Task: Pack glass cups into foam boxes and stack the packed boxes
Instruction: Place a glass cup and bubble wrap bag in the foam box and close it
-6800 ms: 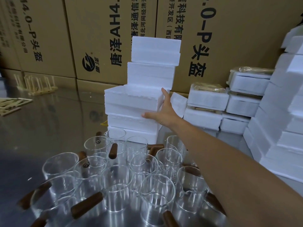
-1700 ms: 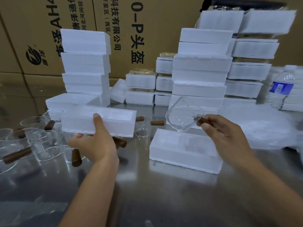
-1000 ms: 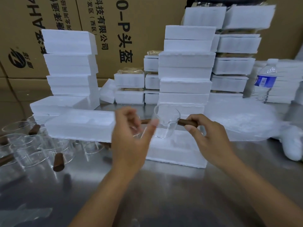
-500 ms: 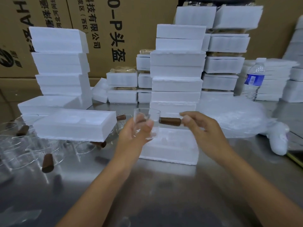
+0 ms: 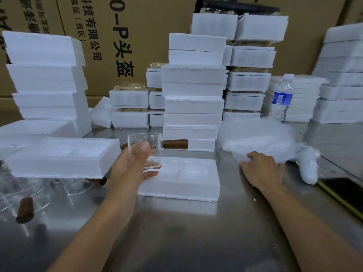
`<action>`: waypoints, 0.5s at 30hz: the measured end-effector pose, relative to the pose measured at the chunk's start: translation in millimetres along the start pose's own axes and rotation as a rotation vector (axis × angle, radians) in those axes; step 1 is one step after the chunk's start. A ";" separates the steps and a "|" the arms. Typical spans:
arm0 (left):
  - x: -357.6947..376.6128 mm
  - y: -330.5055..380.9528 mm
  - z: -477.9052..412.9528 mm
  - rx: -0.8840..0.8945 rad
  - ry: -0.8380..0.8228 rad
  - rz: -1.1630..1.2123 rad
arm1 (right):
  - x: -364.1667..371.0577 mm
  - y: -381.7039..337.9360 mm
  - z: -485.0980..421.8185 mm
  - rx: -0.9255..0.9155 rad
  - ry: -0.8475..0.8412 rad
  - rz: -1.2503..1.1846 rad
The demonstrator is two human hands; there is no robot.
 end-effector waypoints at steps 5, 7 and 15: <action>0.6 2.7 0.7 0.001 -0.008 0.027 | -13.0 -2.5 1.5 -0.029 0.108 0.000; 0.1 3.8 0.6 0.001 -0.007 0.043 | -17.9 -0.9 2.9 -0.023 0.147 -0.072; -3.9 9.0 -1.6 0.008 -0.012 0.114 | -49.7 2.8 9.5 0.023 0.415 -0.420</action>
Point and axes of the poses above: each hand's wrist, its own z-axis away from the middle knuckle, its own x-axis out of the palm, y = z × x, the point moved 10 cm from there along -z, towards the middle knuckle, and after that the axes turned 10 degrees about -z, right-handed, at the moved point
